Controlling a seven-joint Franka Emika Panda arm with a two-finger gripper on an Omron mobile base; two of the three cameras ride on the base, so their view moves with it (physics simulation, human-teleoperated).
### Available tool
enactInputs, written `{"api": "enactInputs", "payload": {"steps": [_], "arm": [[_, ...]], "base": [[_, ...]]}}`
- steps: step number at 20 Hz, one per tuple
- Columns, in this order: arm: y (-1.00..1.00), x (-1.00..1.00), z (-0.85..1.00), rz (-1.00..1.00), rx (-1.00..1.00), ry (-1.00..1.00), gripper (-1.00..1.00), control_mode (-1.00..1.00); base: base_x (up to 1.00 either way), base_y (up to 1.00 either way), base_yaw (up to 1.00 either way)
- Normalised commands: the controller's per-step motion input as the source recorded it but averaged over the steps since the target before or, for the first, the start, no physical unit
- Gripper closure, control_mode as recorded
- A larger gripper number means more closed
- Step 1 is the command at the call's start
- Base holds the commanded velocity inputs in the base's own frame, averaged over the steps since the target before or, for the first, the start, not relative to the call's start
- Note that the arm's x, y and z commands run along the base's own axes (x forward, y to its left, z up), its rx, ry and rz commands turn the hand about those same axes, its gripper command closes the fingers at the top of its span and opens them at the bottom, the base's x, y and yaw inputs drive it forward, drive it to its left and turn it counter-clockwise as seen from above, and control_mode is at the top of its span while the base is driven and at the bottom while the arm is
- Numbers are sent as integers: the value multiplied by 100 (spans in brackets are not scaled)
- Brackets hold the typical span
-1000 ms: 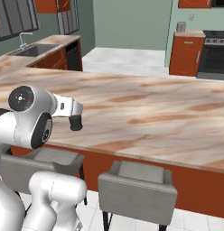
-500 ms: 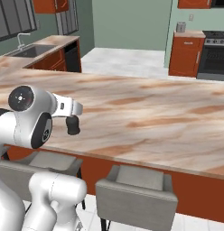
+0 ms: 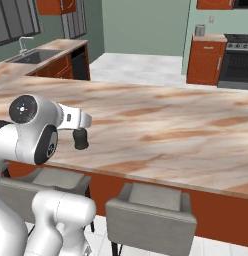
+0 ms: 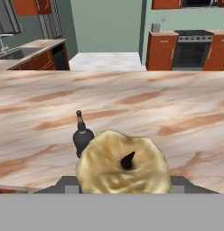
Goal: Get the candle and the liquor from the cabinet and move them to the dining counter.
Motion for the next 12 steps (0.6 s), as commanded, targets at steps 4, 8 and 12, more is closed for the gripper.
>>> {"api": "enactInputs", "payload": {"steps": [4, 8, 12], "arm": [[0, 0, 0, 0, 0, 0, 100, 100], [0, 0, 0, 0, 0, 0, 100, 100], [0, 0, 0, 0, 0, 0, 100, 100]], "base": [[0, 0, 0], [0, 0, 0], [0, 0, 0]]}}
